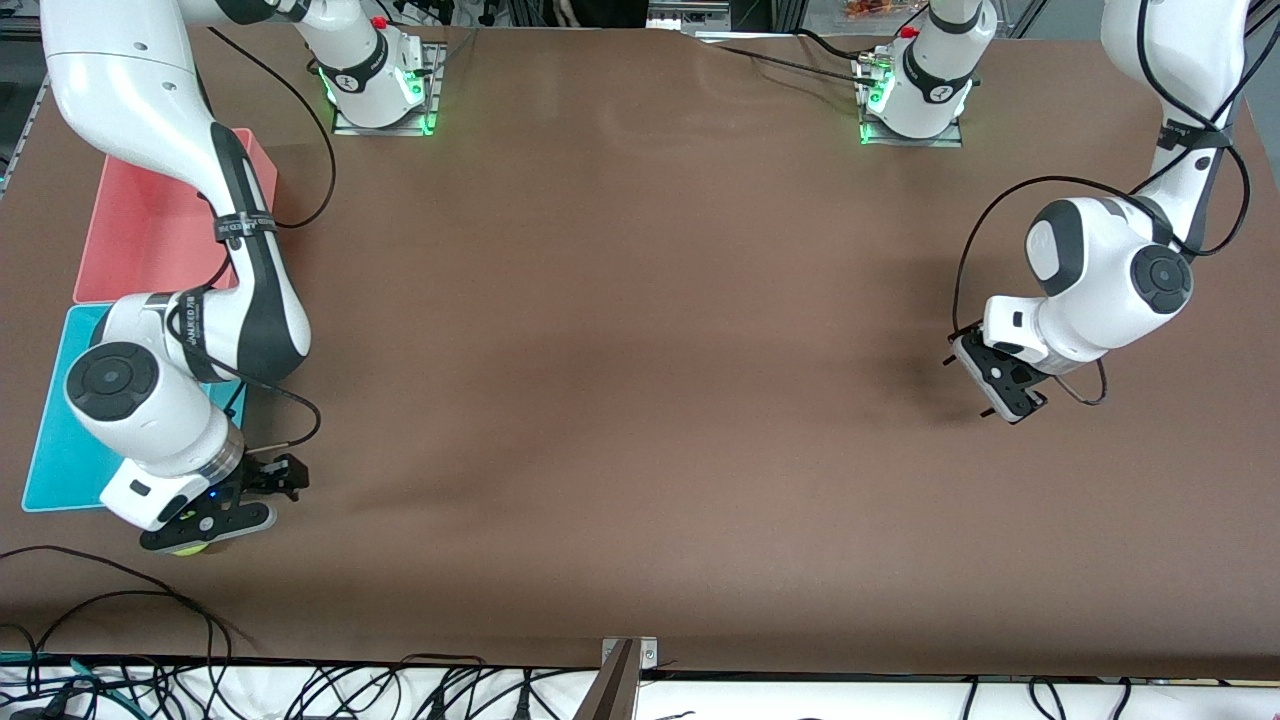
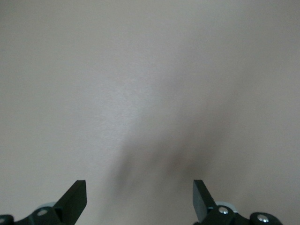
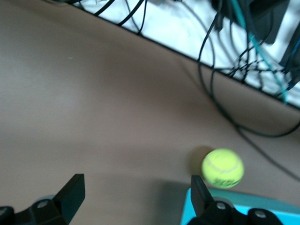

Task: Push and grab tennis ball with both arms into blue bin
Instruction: 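Grasp the tennis ball with the right gripper while the left gripper withdraws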

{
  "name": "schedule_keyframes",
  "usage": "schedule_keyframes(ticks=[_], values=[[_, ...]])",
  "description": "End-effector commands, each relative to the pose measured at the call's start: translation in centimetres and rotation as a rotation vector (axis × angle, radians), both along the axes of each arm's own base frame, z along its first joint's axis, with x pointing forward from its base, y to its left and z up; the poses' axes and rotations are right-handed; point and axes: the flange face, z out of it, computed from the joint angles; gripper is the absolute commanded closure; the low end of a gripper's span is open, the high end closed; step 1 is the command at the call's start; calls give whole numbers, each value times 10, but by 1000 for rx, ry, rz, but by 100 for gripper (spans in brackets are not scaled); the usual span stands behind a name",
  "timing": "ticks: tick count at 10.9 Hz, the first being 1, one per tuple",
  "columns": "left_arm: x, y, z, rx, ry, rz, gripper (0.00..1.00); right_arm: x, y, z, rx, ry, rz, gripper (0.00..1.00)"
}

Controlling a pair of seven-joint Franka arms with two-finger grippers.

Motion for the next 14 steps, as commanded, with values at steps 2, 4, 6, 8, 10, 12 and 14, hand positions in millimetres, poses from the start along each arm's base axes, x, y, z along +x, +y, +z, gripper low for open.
schedule_keyframes(ticks=[2, 4, 6, 8, 10, 12, 14], values=[[-5, 0, 63, -13, -84, 2, 0, 16, -38, -24, -129, -76, 31, 0], [-8, -2, 100, -10, -137, 0, 0, 20, -67, -52, -138, -58, 15, 0], [-11, -1, 121, -12, -153, 4, 0, 24, -85, -88, -139, -75, 27, 0], [-17, -2, 133, -14, -152, 55, 0, 31, -105, -113, -171, -143, 63, 0], [-21, -2, 143, -17, -142, 101, 0, 34, -114, -116, -182, -160, 93, 0], [-22, -2, 160, 19, -157, 73, 0, 30, -128, -137, -181, -146, 86, 0], [-27, -3, 168, 24, -144, 129, 0, 30, -139, -137, -188, -168, 115, 0]])
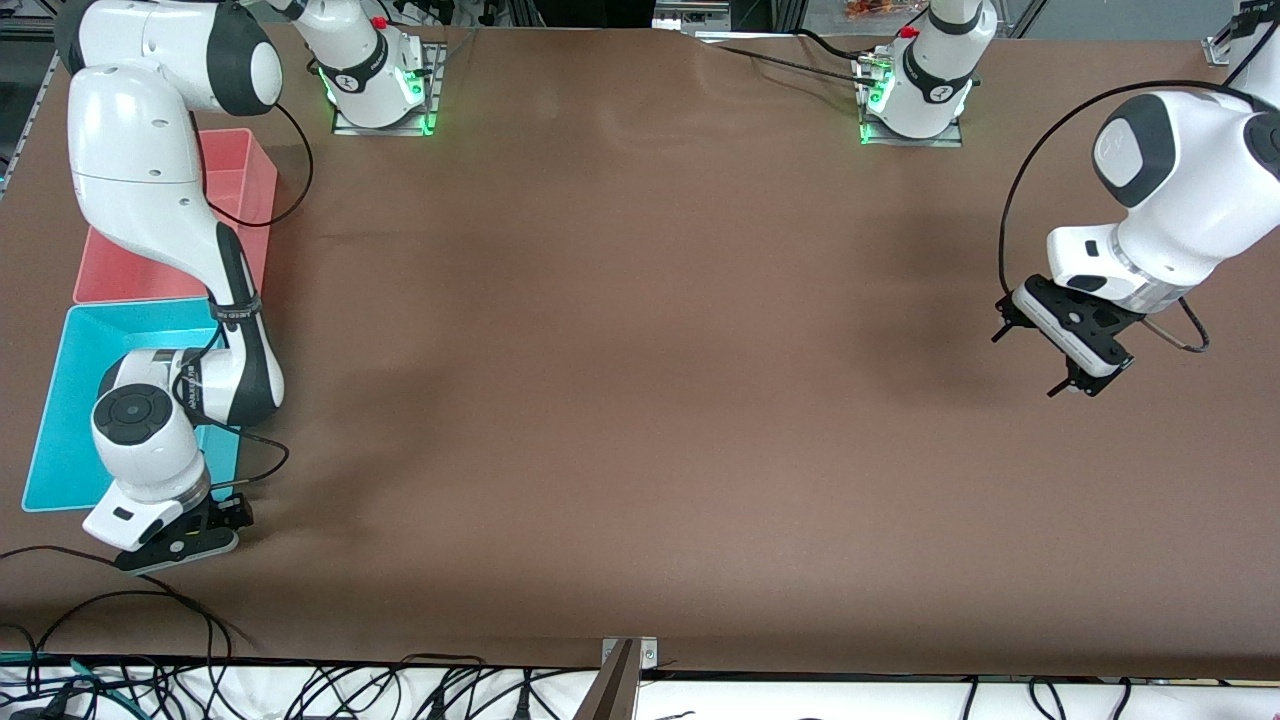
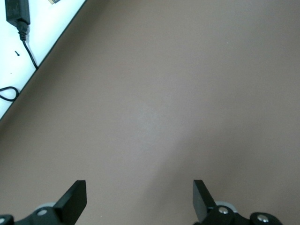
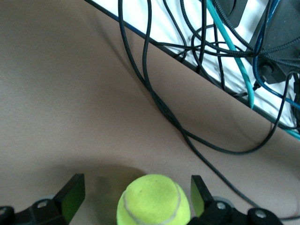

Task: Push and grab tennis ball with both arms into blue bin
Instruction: 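Grasp the tennis ball with the right gripper while the left gripper withdraws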

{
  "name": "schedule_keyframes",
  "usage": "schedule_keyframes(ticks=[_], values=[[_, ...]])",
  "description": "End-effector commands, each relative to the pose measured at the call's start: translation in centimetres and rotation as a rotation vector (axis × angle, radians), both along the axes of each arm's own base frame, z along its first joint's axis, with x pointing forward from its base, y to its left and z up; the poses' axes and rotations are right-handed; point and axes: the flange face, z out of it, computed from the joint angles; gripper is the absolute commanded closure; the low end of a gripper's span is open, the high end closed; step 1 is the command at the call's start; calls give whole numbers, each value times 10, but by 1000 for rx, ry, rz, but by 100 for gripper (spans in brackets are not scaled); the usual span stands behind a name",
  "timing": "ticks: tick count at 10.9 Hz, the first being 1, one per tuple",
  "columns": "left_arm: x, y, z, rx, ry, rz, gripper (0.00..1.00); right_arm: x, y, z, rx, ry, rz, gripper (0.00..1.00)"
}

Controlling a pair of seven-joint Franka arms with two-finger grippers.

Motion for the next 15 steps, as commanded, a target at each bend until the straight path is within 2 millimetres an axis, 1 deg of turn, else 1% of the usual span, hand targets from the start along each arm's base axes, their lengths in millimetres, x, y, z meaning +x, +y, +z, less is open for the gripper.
schedule_keyframes(ticks=[1, 3, 4, 5, 6, 7, 8, 9, 10, 11, 13, 15], values=[[-15, -1, 25, 5, 16, 98, 0, 4, -18, -10, -23, -20, 37, 0], [-21, -2, 36, 5, 31, 110, 0, 3, -20, -13, -17, -19, 28, 0], [-21, -1, 43, 29, 30, 100, 0, 1, -21, -20, -16, -10, 25, 0], [-20, -2, 49, 39, 40, 115, 0, 0, -29, -22, -16, -6, 18, 6], [-21, -4, 53, 36, 53, 156, 0, 0, -28, -22, -15, -4, 16, 18], [-22, -7, 53, 33, 67, 174, 0, 0, -28, -22, -17, -2, 18, 35], [-25, -7, 63, 31, 61, 181, 0, 0, -26, -20, -15, -4, 19, 47], [-25, -7, 71, 35, 74, 180, 0, 1, -25, -17, -15, -7, 20, 51], [-24, -6, 84, 59, 83, 180, 0, 1, -25, -18, -13, 6, 13, 51], [-23, -6, 96, 79, 92, 208, 0, 0, -21, -17, -15, 34, 5, 54], [-23, -14, 117, 106, 106, 236, 0, 5, -20, 4, -29, 57, -14, 54], [-24, -14, 136, 113, 128, 240, 0, 13, -15, 27, -33, 60, -20, 53]])
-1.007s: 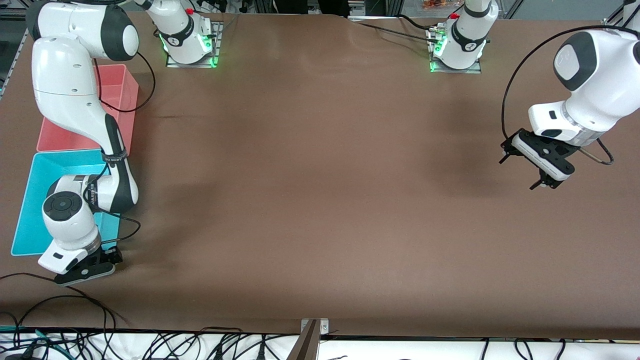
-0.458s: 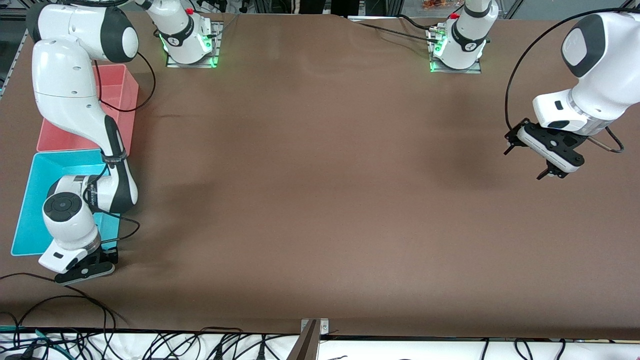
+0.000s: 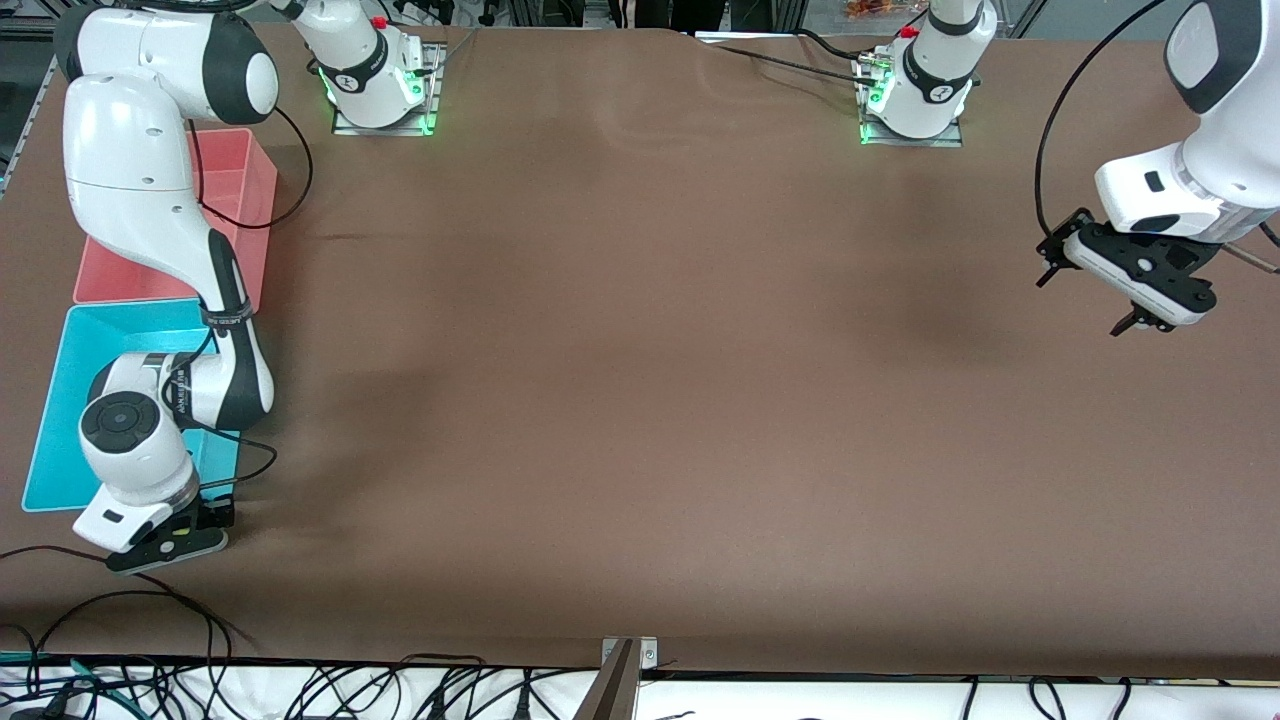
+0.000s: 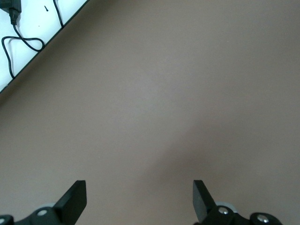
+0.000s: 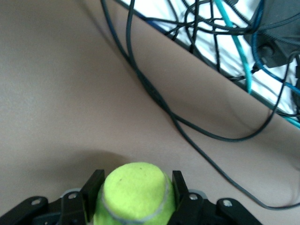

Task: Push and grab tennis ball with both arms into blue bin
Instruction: 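Carry the ball into the blue bin and open the right gripper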

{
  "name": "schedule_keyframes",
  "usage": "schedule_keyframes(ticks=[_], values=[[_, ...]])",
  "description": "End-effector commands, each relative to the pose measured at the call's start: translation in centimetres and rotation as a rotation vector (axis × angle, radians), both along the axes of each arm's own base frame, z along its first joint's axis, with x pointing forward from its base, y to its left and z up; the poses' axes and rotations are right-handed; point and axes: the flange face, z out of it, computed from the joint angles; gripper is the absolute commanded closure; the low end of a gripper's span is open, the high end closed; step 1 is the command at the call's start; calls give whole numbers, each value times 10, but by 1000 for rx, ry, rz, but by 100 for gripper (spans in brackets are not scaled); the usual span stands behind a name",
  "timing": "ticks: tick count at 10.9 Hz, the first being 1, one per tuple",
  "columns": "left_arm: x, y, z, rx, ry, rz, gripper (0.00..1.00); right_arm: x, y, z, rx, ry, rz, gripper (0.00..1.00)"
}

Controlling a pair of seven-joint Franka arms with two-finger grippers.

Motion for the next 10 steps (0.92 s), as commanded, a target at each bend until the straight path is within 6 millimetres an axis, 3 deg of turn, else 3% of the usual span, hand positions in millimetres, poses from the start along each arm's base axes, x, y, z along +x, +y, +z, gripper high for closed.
schedule_keyframes(ticks=[1, 2, 4, 5, 6, 8, 10], values=[[-2, -1, 31, 32, 30, 23, 0, 12, 8, 43, -11, 10, 11, 52], [-4, -1, 33, 41, 48, 24, 0, 11, 6, 54, -13, 17, 3, 52], [-6, 1, 41, 71, 52, 20, 0, 10, 3, 94, -40, 50, 29, 52], [-8, 2, 53, 75, 61, 25, 0, 8, -2, 126, -52, 50, 31, 52], [-10, 2, 63, 75, 71, 30, 0, 3, -6, 138, -55, 85, 15, 52], [-13, 8, 76, 101, 78, 38, 0, -11, -11, 160, -37, 170, -42, 52], [-16, 13, 88, 134, 85, 49, 0, -29, -18, 152, 68, 312, -100, 51]])
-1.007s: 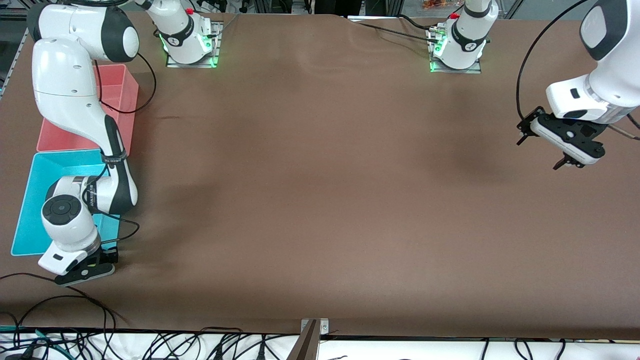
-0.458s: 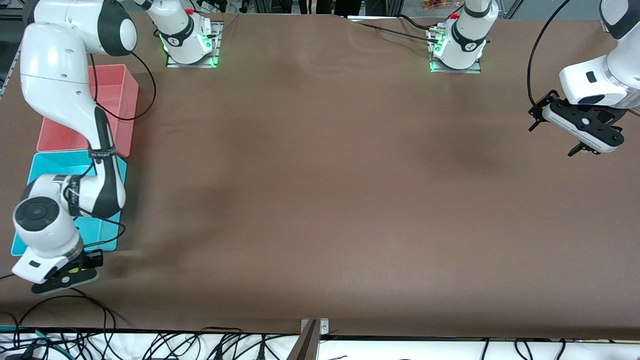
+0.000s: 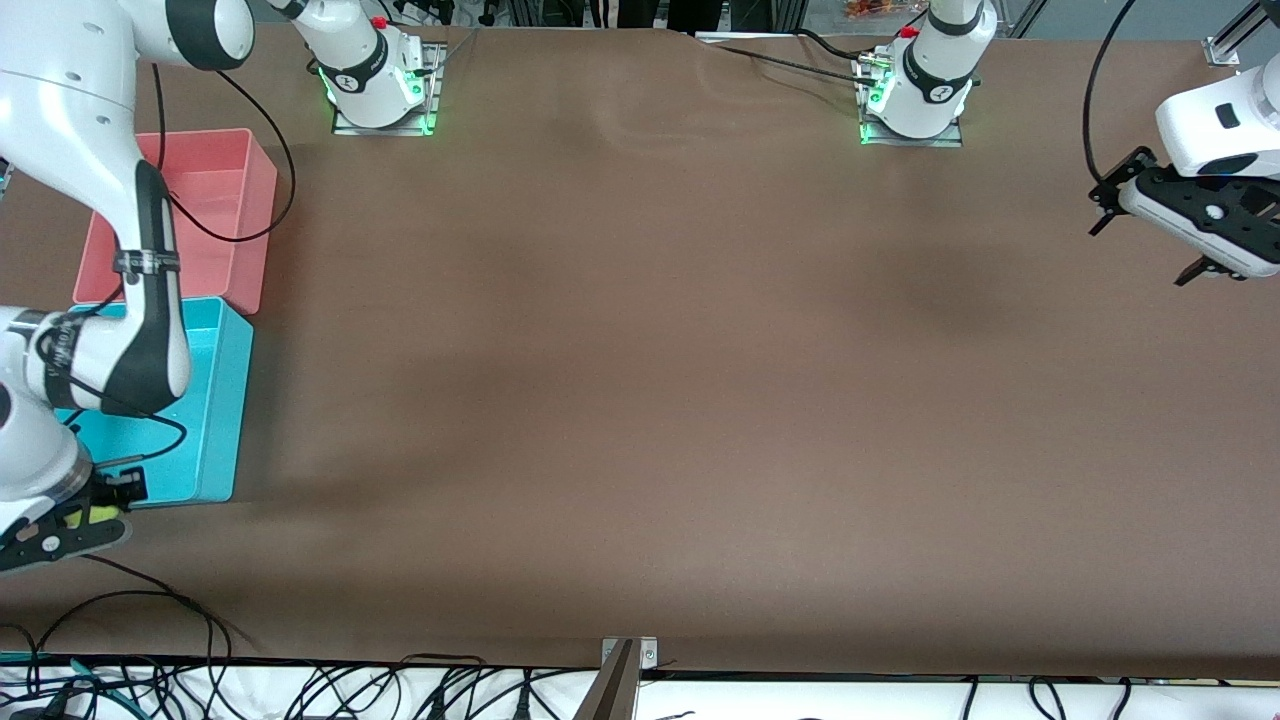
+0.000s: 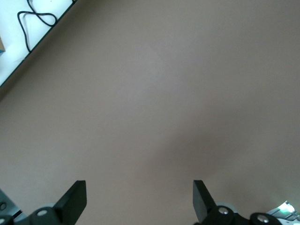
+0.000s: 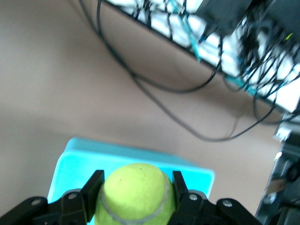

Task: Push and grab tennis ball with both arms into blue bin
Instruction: 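Carry the ball into the blue bin and open the right gripper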

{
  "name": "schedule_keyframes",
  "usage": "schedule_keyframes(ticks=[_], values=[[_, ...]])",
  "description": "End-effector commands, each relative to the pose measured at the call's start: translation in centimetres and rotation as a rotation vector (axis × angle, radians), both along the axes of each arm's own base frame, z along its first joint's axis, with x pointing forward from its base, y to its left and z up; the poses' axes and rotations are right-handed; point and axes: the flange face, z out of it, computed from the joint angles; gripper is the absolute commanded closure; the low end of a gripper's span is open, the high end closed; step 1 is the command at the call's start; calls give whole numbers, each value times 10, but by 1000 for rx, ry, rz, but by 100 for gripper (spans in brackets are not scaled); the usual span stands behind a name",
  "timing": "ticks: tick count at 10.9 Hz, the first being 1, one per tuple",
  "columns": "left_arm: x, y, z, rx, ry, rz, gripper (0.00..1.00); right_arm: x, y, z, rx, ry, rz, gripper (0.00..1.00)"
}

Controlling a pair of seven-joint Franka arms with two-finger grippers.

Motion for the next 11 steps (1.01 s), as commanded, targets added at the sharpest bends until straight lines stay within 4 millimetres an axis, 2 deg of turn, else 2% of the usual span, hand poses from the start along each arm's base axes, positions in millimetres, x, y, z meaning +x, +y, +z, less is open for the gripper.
schedule_keyframes(ticks=[1, 4, 6, 7, 8, 9, 11], values=[[-7, 7, 24, 45, 27, 28, 0, -31, -14, -9, 167, 202, -66, 51], [-11, 9, 40, 71, 33, 37, 0, -91, -22, -12, 264, 272, -131, 52], [-16, 10, 50, 73, 43, 45, 0, -140, -43, -24, 263, 215, -133, 51], [-14, 7, 46, 74, 50, 39, 0, -160, -60, -36, 257, 200, -123, 51], [-14, 4, 47, 73, 49, 33, 0, -166, -71, -44, 246, 186, -92, 51], [-14, 3, 47, 73, 47, 31, 0, -178, -89, -62, 246, 191, -94, 51], [-13, 4, 47, 73, 44, 43, 0, -187, -99, -87, 242, 166, -97, 50]])
